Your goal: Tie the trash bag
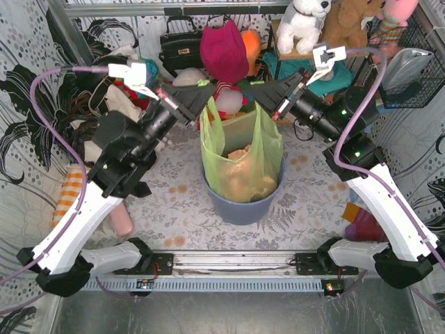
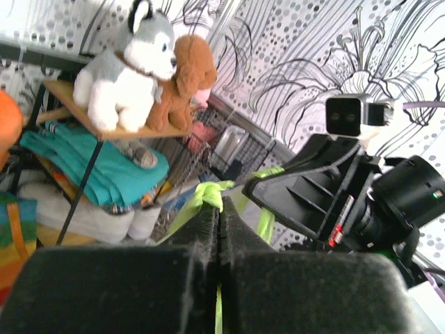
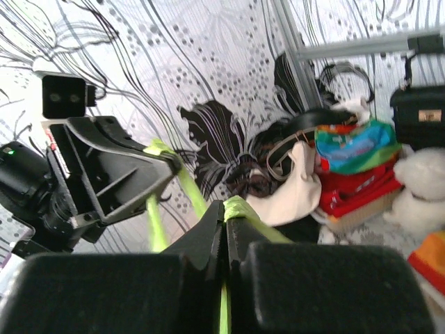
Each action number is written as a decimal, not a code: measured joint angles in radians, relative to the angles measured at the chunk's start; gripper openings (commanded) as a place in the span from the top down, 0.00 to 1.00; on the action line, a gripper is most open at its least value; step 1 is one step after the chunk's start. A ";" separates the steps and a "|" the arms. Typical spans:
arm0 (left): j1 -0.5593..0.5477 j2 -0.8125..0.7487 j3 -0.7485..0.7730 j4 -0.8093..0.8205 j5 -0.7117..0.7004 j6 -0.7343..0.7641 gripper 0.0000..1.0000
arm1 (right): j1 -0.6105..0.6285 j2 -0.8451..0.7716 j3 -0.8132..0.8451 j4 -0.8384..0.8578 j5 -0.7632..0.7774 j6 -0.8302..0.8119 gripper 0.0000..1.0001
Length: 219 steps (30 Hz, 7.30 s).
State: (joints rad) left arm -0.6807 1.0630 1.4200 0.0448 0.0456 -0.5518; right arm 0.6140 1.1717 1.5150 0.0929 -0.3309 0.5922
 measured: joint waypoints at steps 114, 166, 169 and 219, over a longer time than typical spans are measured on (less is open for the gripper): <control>0.008 0.048 0.177 -0.114 -0.180 0.128 0.76 | 0.000 0.001 -0.021 0.027 0.113 0.035 0.94; -0.154 0.332 0.696 -0.435 0.324 0.006 0.41 | 0.000 0.040 0.437 -0.676 0.273 -0.115 0.62; -0.212 0.363 0.718 -0.451 0.258 0.019 0.44 | 0.000 0.019 0.425 -0.676 0.299 -0.115 0.66; -0.352 0.636 0.888 -0.631 -0.371 0.299 0.75 | 0.000 -0.226 0.231 -0.656 0.542 -0.115 0.77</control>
State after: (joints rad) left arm -1.0325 1.6989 2.3081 -0.5861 -0.3256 -0.2523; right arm 0.6140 0.9459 1.7462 -0.5632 0.2108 0.4774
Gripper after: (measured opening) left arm 0.324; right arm 0.240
